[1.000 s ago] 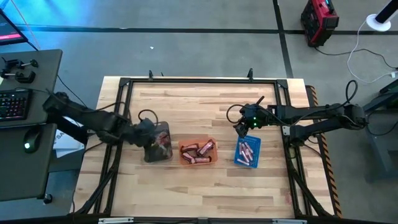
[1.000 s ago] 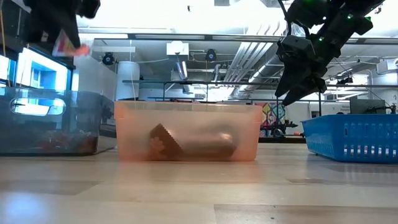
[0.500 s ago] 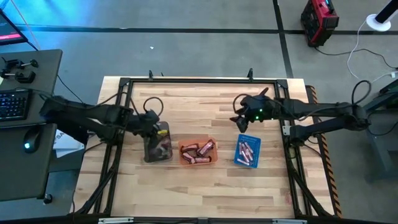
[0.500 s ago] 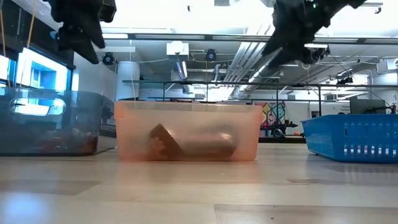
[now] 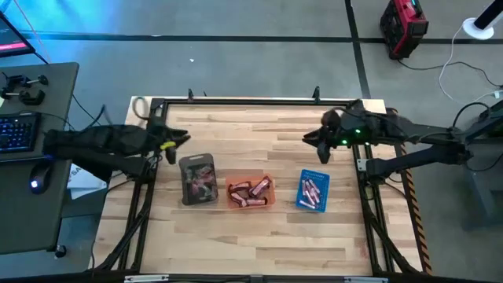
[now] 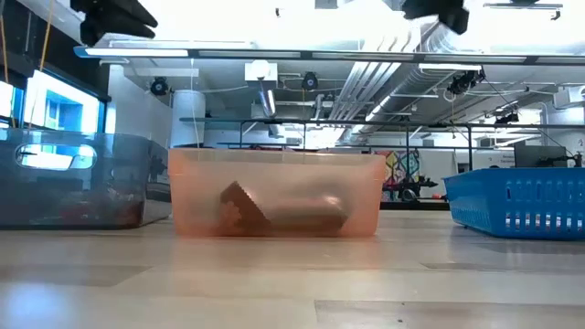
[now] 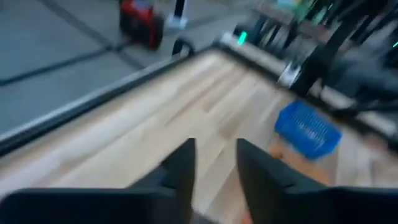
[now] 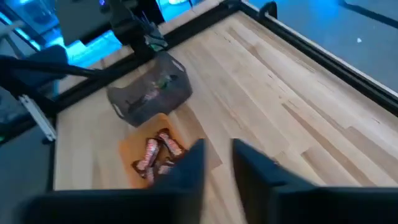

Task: Sort candy by brand, put in halloween buckets
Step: Return to Home Position

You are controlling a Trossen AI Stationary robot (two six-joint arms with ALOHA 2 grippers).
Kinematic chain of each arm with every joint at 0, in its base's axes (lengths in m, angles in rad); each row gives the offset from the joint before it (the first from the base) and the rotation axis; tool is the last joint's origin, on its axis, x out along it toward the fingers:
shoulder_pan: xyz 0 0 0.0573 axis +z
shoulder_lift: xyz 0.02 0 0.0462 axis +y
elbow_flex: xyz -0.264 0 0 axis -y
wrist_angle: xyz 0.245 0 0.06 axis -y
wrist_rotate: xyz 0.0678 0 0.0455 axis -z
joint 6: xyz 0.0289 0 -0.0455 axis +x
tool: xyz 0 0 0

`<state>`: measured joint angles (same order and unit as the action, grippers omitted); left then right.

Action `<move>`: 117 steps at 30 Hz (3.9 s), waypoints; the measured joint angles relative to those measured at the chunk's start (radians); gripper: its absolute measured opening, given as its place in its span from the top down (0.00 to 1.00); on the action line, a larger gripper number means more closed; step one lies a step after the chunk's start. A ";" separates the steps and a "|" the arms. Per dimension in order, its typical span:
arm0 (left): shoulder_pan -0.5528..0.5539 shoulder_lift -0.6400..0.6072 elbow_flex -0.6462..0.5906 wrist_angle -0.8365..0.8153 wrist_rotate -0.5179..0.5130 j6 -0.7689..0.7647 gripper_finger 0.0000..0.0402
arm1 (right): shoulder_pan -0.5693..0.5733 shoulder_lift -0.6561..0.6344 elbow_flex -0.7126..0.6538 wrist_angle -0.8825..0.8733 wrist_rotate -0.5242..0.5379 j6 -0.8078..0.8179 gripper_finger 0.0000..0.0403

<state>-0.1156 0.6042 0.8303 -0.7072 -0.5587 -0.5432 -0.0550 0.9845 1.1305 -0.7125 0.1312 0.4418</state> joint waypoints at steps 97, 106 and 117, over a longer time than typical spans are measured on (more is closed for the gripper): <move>0.180 -0.598 -0.818 0.721 0.573 0.101 1.00 | 0.125 -0.970 -1.118 0.720 -0.154 -0.218 1.00; 0.180 -0.598 -0.818 0.721 0.573 0.101 1.00 | 0.125 -0.970 -1.118 0.720 -0.154 -0.353 1.00; 0.181 -0.601 -0.818 0.721 0.573 0.101 1.00 | 0.128 -0.984 -1.120 0.729 -0.154 -0.353 1.00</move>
<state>0.0650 0.0036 0.0128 0.0140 0.0143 -0.4419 0.0727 0.0002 0.0105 0.0169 -0.0224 0.0887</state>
